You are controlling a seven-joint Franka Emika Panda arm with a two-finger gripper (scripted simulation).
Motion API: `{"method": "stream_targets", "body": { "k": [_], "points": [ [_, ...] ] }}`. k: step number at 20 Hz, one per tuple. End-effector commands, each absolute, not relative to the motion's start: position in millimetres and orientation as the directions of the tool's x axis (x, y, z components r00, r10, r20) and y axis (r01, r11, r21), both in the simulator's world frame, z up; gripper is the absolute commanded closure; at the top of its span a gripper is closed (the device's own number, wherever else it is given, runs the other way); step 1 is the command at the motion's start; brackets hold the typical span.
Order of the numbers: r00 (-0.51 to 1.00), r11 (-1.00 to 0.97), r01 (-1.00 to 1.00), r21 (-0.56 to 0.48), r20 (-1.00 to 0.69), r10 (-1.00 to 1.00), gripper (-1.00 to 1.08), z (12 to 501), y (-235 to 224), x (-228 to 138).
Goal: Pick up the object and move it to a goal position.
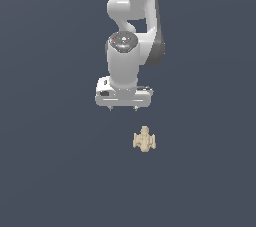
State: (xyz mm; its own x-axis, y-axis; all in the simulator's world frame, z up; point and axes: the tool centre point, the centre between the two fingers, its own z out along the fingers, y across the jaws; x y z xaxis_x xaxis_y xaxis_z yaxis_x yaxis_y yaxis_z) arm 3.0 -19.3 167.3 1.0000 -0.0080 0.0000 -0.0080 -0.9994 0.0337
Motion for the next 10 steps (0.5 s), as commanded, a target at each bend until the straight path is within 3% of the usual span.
{"method": "stream_targets", "body": {
  "k": [1,10],
  "points": [
    [1.0,-0.999,-0.008,0.034,0.0,-0.008,-0.92,167.3,-19.3,3.1],
    [0.997,-0.996,0.069,0.056,-0.02,0.068,-0.92,161.1,-4.3,-1.2]
  ]
}}
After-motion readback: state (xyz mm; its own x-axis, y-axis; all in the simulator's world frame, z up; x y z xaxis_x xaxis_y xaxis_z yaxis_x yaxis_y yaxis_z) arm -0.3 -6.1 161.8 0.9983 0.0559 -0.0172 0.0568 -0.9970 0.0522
